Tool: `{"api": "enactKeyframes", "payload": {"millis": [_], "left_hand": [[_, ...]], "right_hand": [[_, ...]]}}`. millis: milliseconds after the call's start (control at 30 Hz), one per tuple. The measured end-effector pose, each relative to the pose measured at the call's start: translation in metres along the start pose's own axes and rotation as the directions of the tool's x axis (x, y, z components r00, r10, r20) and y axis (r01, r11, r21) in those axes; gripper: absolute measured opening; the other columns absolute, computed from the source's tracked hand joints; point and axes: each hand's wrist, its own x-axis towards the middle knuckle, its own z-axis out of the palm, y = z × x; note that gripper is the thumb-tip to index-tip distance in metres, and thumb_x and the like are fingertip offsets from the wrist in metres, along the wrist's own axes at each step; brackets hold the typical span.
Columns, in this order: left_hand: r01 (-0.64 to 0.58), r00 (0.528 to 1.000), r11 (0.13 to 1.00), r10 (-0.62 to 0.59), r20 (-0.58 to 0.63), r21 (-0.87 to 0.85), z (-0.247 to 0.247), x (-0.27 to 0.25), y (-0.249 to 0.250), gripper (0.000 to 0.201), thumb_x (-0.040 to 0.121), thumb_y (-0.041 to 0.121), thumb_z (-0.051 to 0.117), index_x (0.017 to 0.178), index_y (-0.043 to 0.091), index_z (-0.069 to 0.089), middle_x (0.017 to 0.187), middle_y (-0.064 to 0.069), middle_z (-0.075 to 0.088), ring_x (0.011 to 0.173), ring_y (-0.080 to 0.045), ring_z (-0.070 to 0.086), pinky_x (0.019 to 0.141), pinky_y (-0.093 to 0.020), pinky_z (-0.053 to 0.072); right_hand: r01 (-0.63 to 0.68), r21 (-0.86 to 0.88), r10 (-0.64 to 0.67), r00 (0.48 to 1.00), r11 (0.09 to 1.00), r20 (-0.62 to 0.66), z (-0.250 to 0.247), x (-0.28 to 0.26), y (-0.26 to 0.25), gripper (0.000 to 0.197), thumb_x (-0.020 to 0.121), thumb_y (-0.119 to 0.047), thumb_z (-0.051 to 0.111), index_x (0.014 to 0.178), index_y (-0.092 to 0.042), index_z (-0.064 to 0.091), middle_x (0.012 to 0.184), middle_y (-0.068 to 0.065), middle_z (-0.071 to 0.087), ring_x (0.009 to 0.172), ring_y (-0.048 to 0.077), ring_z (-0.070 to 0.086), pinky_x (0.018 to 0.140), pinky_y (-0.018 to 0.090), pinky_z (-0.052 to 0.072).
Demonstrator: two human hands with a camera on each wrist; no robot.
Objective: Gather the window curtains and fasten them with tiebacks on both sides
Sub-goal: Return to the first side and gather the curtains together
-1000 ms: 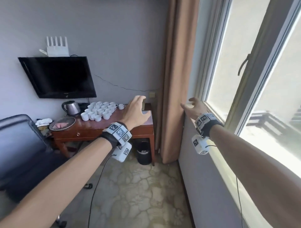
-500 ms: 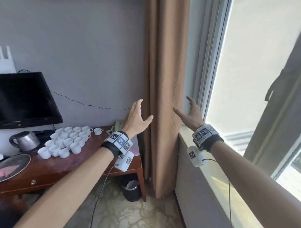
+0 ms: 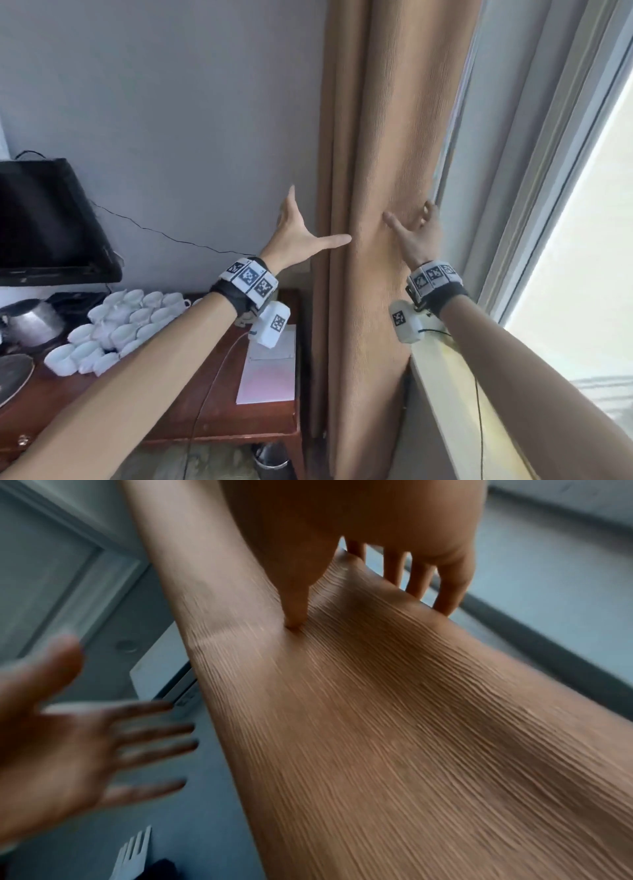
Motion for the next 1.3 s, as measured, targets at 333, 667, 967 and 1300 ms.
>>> {"api": "enactKeyframes", "payload": {"millis": [333,667,967,1300], "left_hand": [[-0.164,0.986,0.969,0.161,-0.029,-0.187,0.038,0.211,0.0,0.161,0.047,0.06,0.1,0.161,0.015,-0.004,0.155,-0.001,0.045,0.142,-0.011,0.045,0.122,-0.035,0.037],[-0.133,0.972,0.939,0.186,0.143,-0.318,0.019,0.32,-0.037,0.025,0.089,0.022,0.082,0.11,0.018,0.07,0.113,0.001,0.074,0.103,-0.011,0.07,0.079,-0.017,0.057],[-0.264,0.881,0.908,0.364,0.301,-0.326,-0.015,0.289,-0.036,0.078,0.065,0.064,0.086,0.124,0.015,0.07,0.117,0.001,0.076,0.113,-0.011,0.071,0.106,-0.03,0.053],[-0.179,0.979,0.9,0.121,-0.165,-0.398,-0.031,0.282,-0.033,0.011,0.082,0.016,0.087,0.084,0.015,0.076,0.086,0.001,0.079,0.08,-0.007,0.075,0.081,-0.03,0.06]], "right_hand": [[0.332,-0.091,-0.274,0.881,0.939,0.384,0.095,0.005,0.034,0.05,0.094,-0.016,0.067,0.139,-0.036,0.059,0.122,-0.037,0.06,0.114,-0.012,0.059,0.101,0.032,0.053],[0.138,-0.184,-0.169,0.972,0.973,-0.166,0.057,0.116,0.02,0.103,0.083,-0.054,0.082,0.162,-0.023,0.023,0.166,-0.004,0.033,0.151,0.015,0.037,0.124,0.038,0.037],[0.436,-0.035,-0.418,0.881,0.899,0.222,0.181,0.106,-0.013,0.033,0.093,-0.006,0.058,0.125,-0.013,0.058,0.121,0.01,0.068,0.112,0.014,0.065,0.096,0.033,0.054],[0.531,-0.113,-0.38,0.724,0.84,0.575,0.152,0.119,-0.034,0.043,0.095,-0.008,0.065,0.137,-0.016,0.068,0.143,-0.003,0.064,0.127,0.009,0.063,0.11,0.038,0.052]]}}
